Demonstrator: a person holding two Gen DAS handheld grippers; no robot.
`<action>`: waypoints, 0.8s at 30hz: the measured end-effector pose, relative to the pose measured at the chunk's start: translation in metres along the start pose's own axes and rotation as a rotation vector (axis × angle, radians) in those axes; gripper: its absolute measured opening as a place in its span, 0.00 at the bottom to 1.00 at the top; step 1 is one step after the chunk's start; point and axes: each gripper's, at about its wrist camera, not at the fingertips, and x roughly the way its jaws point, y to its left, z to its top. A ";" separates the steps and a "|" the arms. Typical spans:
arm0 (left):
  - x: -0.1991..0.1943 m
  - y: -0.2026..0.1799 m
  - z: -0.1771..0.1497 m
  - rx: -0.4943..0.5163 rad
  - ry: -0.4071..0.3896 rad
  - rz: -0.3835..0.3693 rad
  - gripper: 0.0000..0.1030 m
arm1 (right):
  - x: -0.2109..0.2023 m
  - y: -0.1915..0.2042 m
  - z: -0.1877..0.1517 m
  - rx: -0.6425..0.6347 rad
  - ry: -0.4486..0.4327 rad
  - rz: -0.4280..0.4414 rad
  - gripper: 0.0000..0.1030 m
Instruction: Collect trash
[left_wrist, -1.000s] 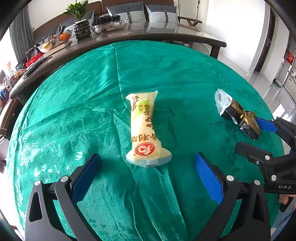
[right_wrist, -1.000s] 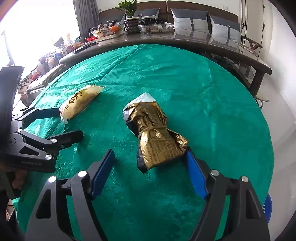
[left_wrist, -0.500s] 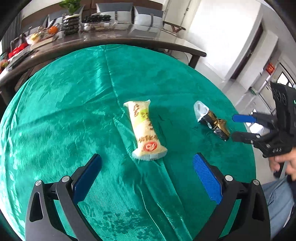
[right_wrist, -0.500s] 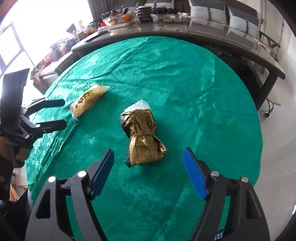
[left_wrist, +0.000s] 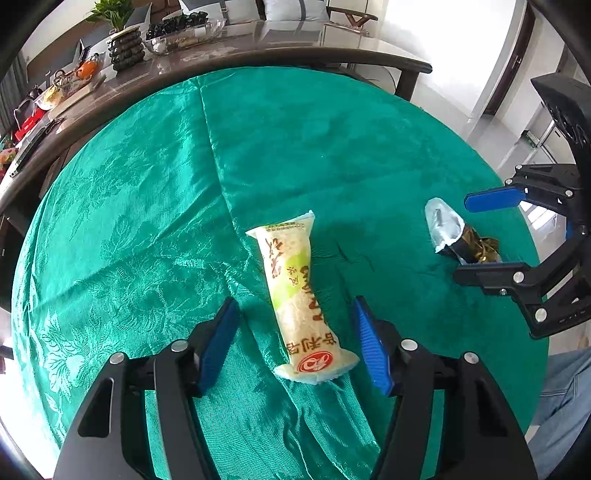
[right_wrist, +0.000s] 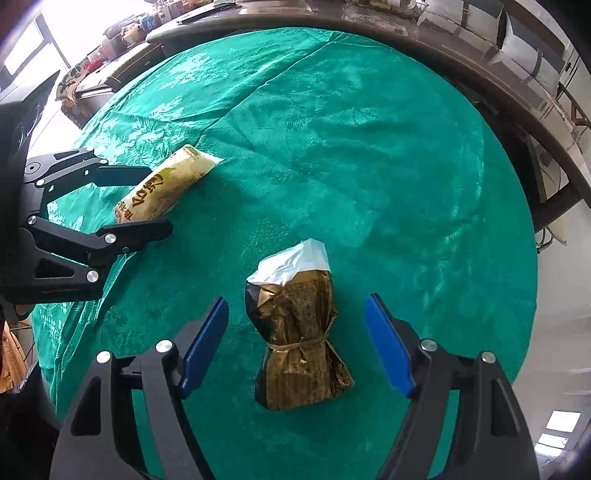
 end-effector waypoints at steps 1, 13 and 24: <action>0.000 0.000 0.000 -0.001 -0.001 0.002 0.56 | -0.001 0.000 -0.002 0.008 0.003 -0.003 0.43; -0.030 -0.028 -0.001 0.000 -0.100 -0.128 0.14 | -0.070 -0.023 -0.045 0.166 -0.173 0.058 0.40; -0.062 -0.169 0.009 0.174 -0.143 -0.332 0.14 | -0.141 -0.146 -0.212 0.595 -0.281 -0.005 0.40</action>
